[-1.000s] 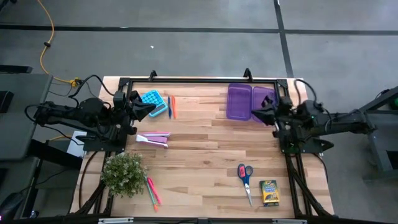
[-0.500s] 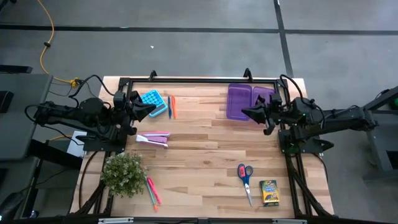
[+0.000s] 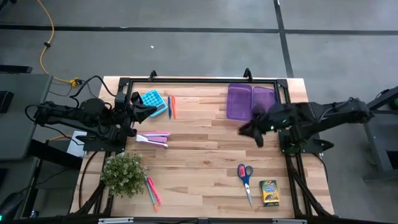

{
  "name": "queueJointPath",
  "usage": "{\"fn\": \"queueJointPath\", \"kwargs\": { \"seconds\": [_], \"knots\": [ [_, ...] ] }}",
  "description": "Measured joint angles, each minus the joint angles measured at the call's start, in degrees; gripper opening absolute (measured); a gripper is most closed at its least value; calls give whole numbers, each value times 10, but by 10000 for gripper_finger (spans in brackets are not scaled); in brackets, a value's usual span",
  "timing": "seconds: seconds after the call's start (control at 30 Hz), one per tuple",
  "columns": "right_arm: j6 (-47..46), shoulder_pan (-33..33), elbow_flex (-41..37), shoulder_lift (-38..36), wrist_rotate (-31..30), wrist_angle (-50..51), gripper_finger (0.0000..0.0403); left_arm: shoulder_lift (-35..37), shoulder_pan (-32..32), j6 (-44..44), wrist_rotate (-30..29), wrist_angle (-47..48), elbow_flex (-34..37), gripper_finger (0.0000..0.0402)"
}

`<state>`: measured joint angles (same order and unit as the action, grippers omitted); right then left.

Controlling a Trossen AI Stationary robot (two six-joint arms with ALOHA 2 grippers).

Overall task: Pack school essentials
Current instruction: Put the blue scissors into the violet supply box

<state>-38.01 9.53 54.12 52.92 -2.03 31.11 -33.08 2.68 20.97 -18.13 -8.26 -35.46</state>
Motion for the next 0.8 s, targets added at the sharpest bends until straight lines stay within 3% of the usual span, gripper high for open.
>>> {"fn": "queueJointPath", "kwargs": {
  "seconds": [0.17,0.5,0.63,0.8],
  "knots": [
    [-155,70,13,57,40,157,151,0,0,-1,0,6,0,0],
    [-572,186,-66,154,46,184,161,0,0,-1,0,8,0,0],
    [-636,191,-82,196,60,174,161,0,0,-1,0,8,0,0],
    [-640,191,-82,255,71,154,161,0,0,-1,0,8,0,0]
  ]
}}
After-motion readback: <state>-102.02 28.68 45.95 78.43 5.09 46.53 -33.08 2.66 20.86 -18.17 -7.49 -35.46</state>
